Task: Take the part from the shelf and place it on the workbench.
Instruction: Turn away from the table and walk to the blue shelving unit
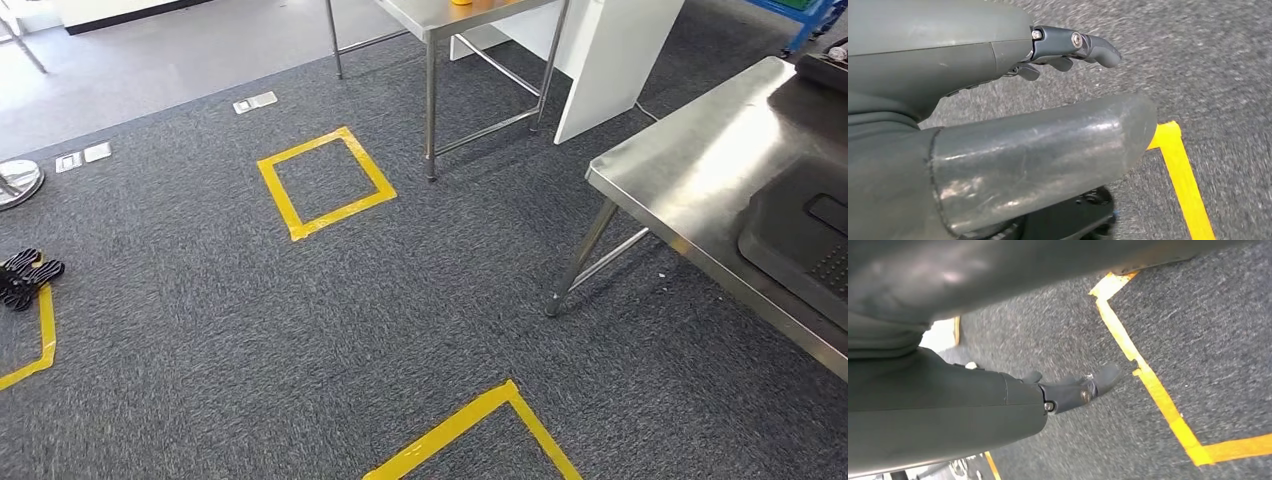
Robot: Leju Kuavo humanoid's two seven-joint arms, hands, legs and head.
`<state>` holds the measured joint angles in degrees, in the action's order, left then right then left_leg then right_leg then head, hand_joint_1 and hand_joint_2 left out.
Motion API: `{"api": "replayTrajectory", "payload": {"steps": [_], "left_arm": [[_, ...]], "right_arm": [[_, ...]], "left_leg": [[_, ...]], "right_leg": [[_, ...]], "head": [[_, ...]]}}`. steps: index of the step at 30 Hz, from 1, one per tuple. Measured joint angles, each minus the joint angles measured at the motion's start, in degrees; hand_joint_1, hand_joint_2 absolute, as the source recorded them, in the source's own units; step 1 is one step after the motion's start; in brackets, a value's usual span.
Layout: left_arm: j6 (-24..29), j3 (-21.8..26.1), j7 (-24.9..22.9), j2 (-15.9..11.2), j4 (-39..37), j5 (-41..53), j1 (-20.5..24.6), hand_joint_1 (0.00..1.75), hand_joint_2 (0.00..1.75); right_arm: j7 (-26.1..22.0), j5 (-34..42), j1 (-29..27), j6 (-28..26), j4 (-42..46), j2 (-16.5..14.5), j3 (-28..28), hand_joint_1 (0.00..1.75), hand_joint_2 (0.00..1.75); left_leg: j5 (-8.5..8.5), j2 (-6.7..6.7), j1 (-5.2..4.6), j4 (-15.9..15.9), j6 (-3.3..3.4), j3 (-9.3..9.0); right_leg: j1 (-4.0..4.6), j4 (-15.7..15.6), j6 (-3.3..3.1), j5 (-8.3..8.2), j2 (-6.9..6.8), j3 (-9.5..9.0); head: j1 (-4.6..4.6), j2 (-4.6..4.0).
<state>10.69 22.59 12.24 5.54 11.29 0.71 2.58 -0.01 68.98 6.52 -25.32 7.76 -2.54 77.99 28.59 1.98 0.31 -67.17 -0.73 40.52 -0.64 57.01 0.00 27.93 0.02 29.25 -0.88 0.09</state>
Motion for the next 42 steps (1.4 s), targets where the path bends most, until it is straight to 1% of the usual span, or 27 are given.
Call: {"api": "replayTrajectory", "payload": {"steps": [2,3,4,5,7,8,9,11,12,14,16,18,19,20,22,23,25,27,29,31,33,34,35,37,39,40,42], "left_arm": [[-0.04,-0.01,0.01,0.02,0.01,0.29,0.02,0.0,0.0],[-0.07,-0.02,0.01,0.01,0.01,0.43,-0.02,0.0,0.0],[-0.07,-0.02,0.0,-0.03,0.01,0.54,-0.07,0.0,0.0],[-0.07,-0.02,0.0,-0.08,0.01,0.55,-0.1,0.0,0.0],[-0.08,-0.02,-0.01,-0.15,0.01,0.56,-0.03,0.0,0.0],[-0.09,-0.02,-0.02,-0.16,0.01,0.56,0.06,0.0,0.0],[-0.1,-0.02,-0.03,-0.15,0.01,0.56,0.12,0.0,0.0],[-0.13,-0.02,-0.06,-0.15,0.0,0.56,0.13,0.0,0.0],[-0.13,-0.02,-0.05,-0.16,0.0,0.56,0.09,0.0,0.0],[-0.11,-0.02,-0.06,-0.18,0.01,0.57,0.18,0.0,0.0],[-0.09,-0.02,-0.07,-0.2,0.01,0.56,0.38,0.0,0.0],[-0.09,-0.02,-0.07,-0.21,0.01,0.56,0.45,0.0,0.0],[-0.09,-0.02,-0.07,-0.21,0.01,0.56,0.41,0.0,0.0],[-0.09,-0.02,-0.07,-0.21,0.01,0.56,0.36,0.0,0.0],[-0.09,-0.02,-0.07,-0.19,0.01,0.56,0.3,0.0,0.0],[-0.09,-0.02,-0.07,-0.19,0.01,0.56,0.31,0.0,0.0],[-0.11,-0.02,-0.07,-0.18,0.0,0.59,0.28,0.0,0.0],[-0.14,-0.02,-0.12,-0.2,-0.01,0.83,0.12,0.0,0.0],[-0.16,-0.04,-0.26,-0.22,-0.03,1.39,-0.01,0.0,0.0],[-0.24,-0.08,-0.36,-0.21,-0.03,1.97,0.1,0.0,0.0],[-0.42,-0.14,-0.38,-0.18,-0.03,2.32,0.16,0.0,0.0],[-0.5,-0.15,-0.39,-0.2,-0.03,2.4,0.12,0.0,0.0],[-0.51,-0.16,-0.39,-0.24,-0.04,2.41,0.07,0.0,0.0],[-0.38,-0.15,-0.43,-0.33,-0.03,2.33,0.03,0.0,0.0],[0.75,-0.14,-0.91,-0.33,-0.02,2.33,0.15,0.0,0.0],[2.1,-0.13,-1.42,-0.3,-0.03,2.5,0.22,0.0,0.0],[6.14,-0.13,-2.59,-0.22,-0.04,2.97,0.28,0.0,0.0]], "right_arm": [[-0.04,0.12,-0.16,0.13,-0.01,0.02,0.0,0.0,0.0],[-0.05,0.19,-0.17,0.18,-0.01,0.02,0.0,0.0,0.0],[-0.08,0.24,-0.14,0.22,-0.01,0.02,0.0,0.0,0.0],[-0.12,0.27,-0.1,0.26,0.0,0.01,0.0,0.0,0.0],[-0.2,0.29,-0.04,0.3,0.0,0.02,0.0,0.0,0.0],[-0.23,0.29,-0.03,0.31,0.0,0.04,0.0,0.0,0.0],[-0.26,0.29,0.0,0.32,-0.01,0.07,0.0,0.0,0.0],[-0.32,0.29,0.14,0.32,-0.01,0.03,0.0,0.0,0.0],[-0.33,0.29,0.23,0.32,-0.01,0.01,0.0,0.0,0.0],[-0.36,0.29,0.26,0.32,-0.01,0.0,0.0,0.0,0.0],[-0.36,0.31,0.15,0.32,-0.01,0.0,0.0,0.0,0.0],[-0.35,0.31,0.09,0.32,-0.01,-0.02,0.0,0.0,0.0],[-0.34,0.31,0.08,0.32,-0.01,-0.02,0.0,0.0,0.0],[-0.34,0.31,0.09,0.33,-0.01,-0.02,0.0,0.0,0.0],[-0.34,0.31,0.11,0.33,-0.01,0.0,0.0,0.0,0.0],[-0.34,0.31,0.14,0.33,-0.01,0.01,0.0,0.0,0.0],[-0.34,0.31,0.24,0.35,-0.01,0.03,0.0,0.0,0.0],[-0.31,0.3,0.34,0.54,-0.01,0.02,-0.01,0.0,0.0],[-0.17,0.29,0.26,0.83,-0.01,0.01,-0.01,0.0,0.0],[0.04,0.3,-0.01,1.1,-0.01,-0.01,0.0,0.0,0.0],[0.33,0.31,-0.2,1.32,-0.01,-0.01,0.0,0.0,0.0],[0.48,0.3,-0.2,1.38,-0.01,0.0,0.0,0.0,0.0],[0.63,0.27,-0.17,1.43,-0.01,-0.01,0.01,0.0,0.0],[0.88,0.17,-0.11,1.49,-0.02,-0.07,0.05,0.0,0.0],[1.06,0.11,-0.06,1.48,-0.04,-0.07,0.1,0.0,0.0],[1.12,0.11,0.01,1.46,-0.05,-0.07,0.12,0.0,0.0],[1.16,0.11,0.27,1.4,-0.05,-0.14,0.15,0.0,0.0]], "left_leg": [[3.17,-1.62,0.26,-6.99,-0.35,2.99],[3.28,-1.8,0.4,-8.16,-0.49,3.31],[2.36,-2.01,0.54,-7.05,-0.59,2.43],[0.7,-2.56,0.65,-3.78,-0.65,0.39],[-1.9,-4.95,0.61,3.98,-0.6,-4.15],[-2.43,-5.77,0.49,6.3,-0.34,-5.48],[-2.42,-6.09,0.29,7.23,-0.01,-5.89],[-2.57,-4.79,0.0,7.29,0.86,-5.57],[-2.75,-4.11,0.01,7.46,1.24,-5.46],[-3.23,-2.73,0.24,7.81,2.05,-5.29],[-3.55,-1.23,0.3,7.89,2.64,-4.92],[-3.77,0.57,0.24,7.88,2.88,-4.57],[-3.89,1.48,0.23,7.88,2.88,-4.5],[-4.02,2.4,0.24,7.88,2.79,-4.47],[-4.32,4.05,0.26,7.85,2.39,-4.42],[-4.46,4.72,0.19,7.81,2.12,-4.36],[-4.81,5.8,0.1,7.91,1.45,-4.17],[-5.14,6.36,0.2,8.06,0.79,-3.84],[-3.68,3.63,0.12,6.12,0.38,-2.74],[0.27,-0.21,0.05,-0.03,0.04,0.0],[3.32,-1.45,0.31,-6.74,-0.44,2.9],[3.39,-1.68,0.49,-7.85,-0.65,3.21],[2.46,-1.97,0.68,-6.8,-0.83,2.39],[-0.73,-3.91,0.94,0.4,-1.12,-1.95],[-2.44,-5.63,0.82,6.17,-0.86,-5.34],[-2.48,-5.82,0.6,7.11,-0.57,-5.78],[-2.68,-4.37,0.25,7.25,0.26,-5.49]], "right_leg": [[0.26,0.02,-0.18,0.05,-1.9,0.05],[0.32,0.03,-0.19,0.08,-2.77,0.06],[0.33,0.04,-0.16,0.15,-3.59,0.01],[0.29,0.06,-0.07,0.26,-4.32,-0.11],[0.53,0.23,0.43,0.64,-5.61,-0.26],[0.69,0.28,0.76,0.83,-6.14,-0.29],[0.88,0.29,1.08,0.97,-6.65,-0.39],[0.89,0.18,1.65,1.08,-7.63,-0.7],[0.78,0.42,1.92,1.33,-7.2,-0.68],[0.53,3.64,2.04,3.19,-4.1,0.92],[0.38,11.12,1.64,6.51,-0.94,4.69],[0.37,17.01,1.71,8.34,-0.25,7.84],[0.35,16.96,2.05,7.9,-0.13,7.97],[0.31,14.59,2.49,6.6,0.11,6.92],[0.1,6.35,3.08,3.24,2.38,2.98],[0.05,3.07,2.98,2.09,3.63,1.47],[0.23,0.51,2.33,1.3,4.89,0.38],[0.3,0.25,1.52,0.84,3.5,0.06],[0.06,-0.15,0.72,0.37,1.9,-0.29],[0.08,-0.3,0.29,0.24,0.11,-0.31],[0.22,-0.28,0.2,0.31,-1.86,-0.26],[0.22,-0.27,0.2,0.35,-2.78,-0.25],[0.18,-0.25,0.24,0.43,-3.64,-0.31],[0.12,-0.15,0.6,0.78,-5.07,-0.63],[0.45,0.11,1.27,1.3,-6.2,-0.71],[0.61,0.15,1.55,1.45,-6.67,-0.84],[0.61,0.03,2.07,1.53,-7.5,-1.18]], "head": [[-0.04,0.0],[-0.07,0.0],[-0.09,0.0],[-0.09,0.0],[-0.09,0.0],[-0.05,0.0],[0.01,0.0],[0.08,0.0],[0.11,0.0],[0.24,0.0],[0.38,0.0],[0.4,0.0],[0.4,0.0],[0.4,0.0],[0.4,0.0],[0.39,0.0],[0.31,0.0],[0.27,0.0],[0.05,0.0],[-0.26,0.0],[-0.36,0.0],[-0.39,0.0],[-0.41,0.0],[-0.48,0.0],[-0.4,0.0],[-0.3,0.0],[-0.1,0.0]]}}
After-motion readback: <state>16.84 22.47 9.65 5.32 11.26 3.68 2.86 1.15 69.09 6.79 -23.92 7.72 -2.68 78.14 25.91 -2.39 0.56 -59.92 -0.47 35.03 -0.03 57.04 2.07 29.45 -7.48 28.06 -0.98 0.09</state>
